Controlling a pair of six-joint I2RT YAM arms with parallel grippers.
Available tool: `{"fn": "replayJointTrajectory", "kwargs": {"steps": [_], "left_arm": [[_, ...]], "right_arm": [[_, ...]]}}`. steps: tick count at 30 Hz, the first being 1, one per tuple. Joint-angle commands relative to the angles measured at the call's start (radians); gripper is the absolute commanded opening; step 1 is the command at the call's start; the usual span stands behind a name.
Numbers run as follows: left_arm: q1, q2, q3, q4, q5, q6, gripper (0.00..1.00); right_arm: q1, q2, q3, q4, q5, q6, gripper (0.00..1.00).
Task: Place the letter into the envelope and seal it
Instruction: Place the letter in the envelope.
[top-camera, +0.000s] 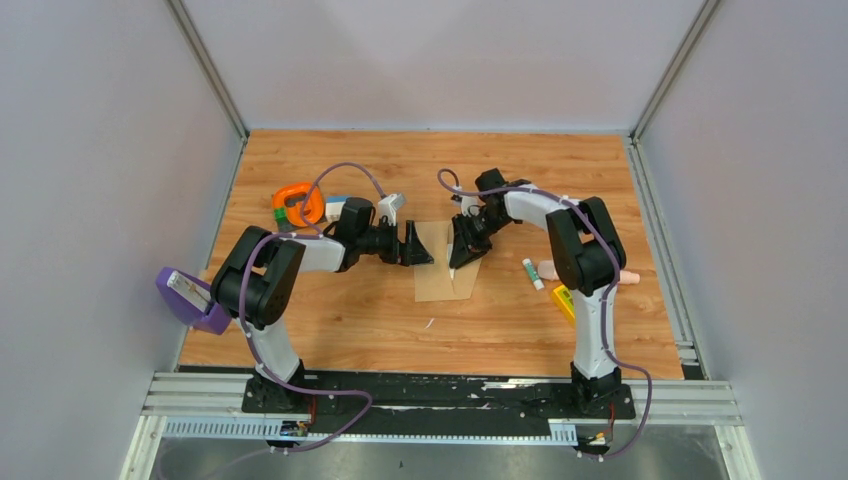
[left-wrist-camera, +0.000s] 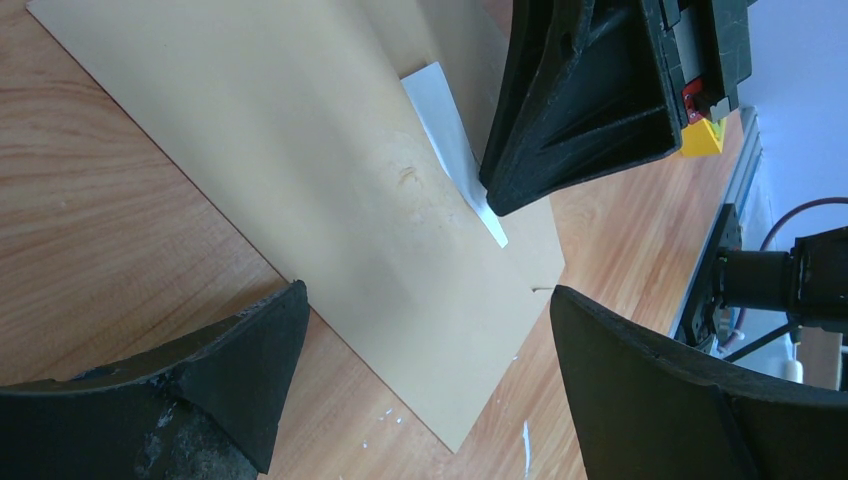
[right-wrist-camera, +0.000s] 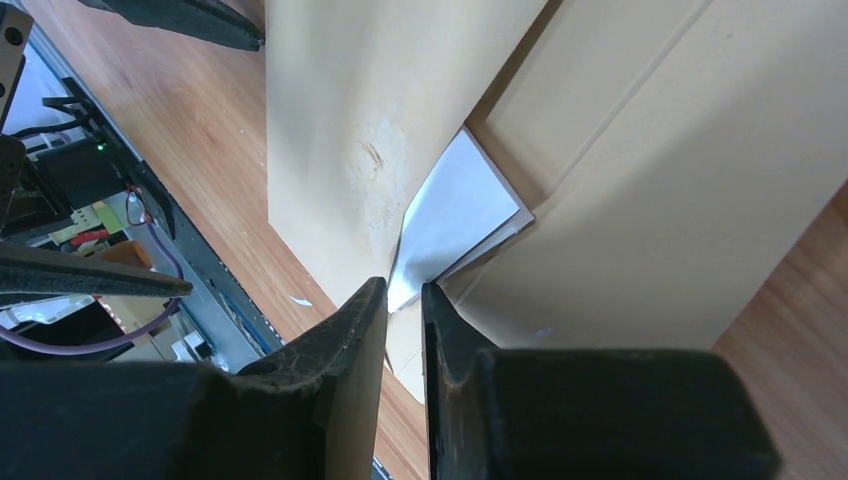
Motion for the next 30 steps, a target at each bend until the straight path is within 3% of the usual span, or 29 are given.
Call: {"fn": "replayJointTrajectory", "kwargs": {"steps": [1,9,21,30], "left_arm": [[-0.008,-0.020,-0.007,-0.030,-0.005,0.011,1.00],[-0.008,-0.021,-0.007,-0.030,-0.007,0.012,1.00],[-0.008,-0.023,-0.007,-0.031,-0.010,0.017,1.00],[-0.008,-0.023,-0.007,-0.035,-0.014,0.026,1.00]], "right_arm": [[0.007,-0.018,0.036,0.027,0.050,-0.005,0.21],[-0.001,-0.103,0.055,-0.014,0.096,-0.054,0.21],[-0.037,-0.065,0.031,0.041,0.134,0.026,0.22],[-0.115,0.004,0.081,0.021,0.023,0.076,0.22]]}}
